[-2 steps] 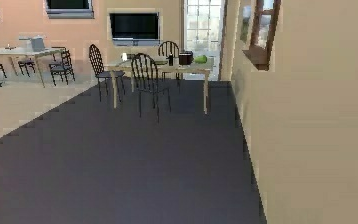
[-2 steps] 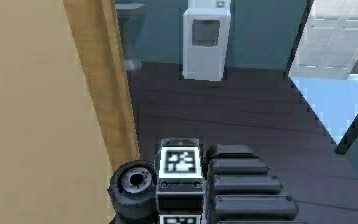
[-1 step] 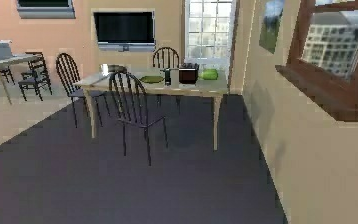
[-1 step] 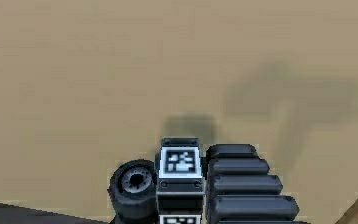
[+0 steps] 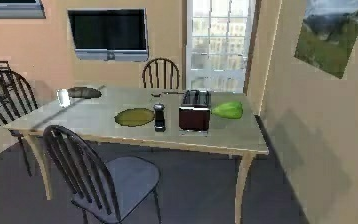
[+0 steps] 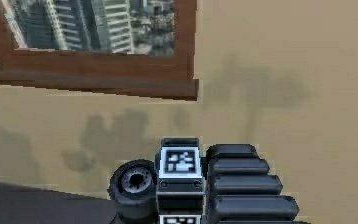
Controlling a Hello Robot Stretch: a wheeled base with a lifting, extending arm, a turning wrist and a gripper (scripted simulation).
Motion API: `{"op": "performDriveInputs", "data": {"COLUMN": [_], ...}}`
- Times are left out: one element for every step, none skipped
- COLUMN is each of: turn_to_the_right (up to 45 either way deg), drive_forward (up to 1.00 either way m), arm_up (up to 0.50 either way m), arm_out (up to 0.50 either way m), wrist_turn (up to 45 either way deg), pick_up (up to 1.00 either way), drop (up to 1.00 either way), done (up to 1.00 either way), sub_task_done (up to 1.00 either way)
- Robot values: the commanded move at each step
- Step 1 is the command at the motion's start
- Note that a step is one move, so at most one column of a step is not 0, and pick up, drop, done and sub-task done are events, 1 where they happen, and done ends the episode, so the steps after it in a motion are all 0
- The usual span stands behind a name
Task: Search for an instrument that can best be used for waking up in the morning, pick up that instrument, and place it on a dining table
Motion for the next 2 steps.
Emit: {"op": "performDriveInputs", "data": {"turn_to_the_right": [0.0,-45.0], "drive_forward": [0.6,0.0], "arm_up": [0.0,0.0], "arm_out": [0.0,0.0], "wrist_turn": [0.0,0.0], "pick_up": [0.0,0.0], "drop": [0.0,0.0], "done": [0.0,0.0], "sub_task_done": [0.0,0.0]}}
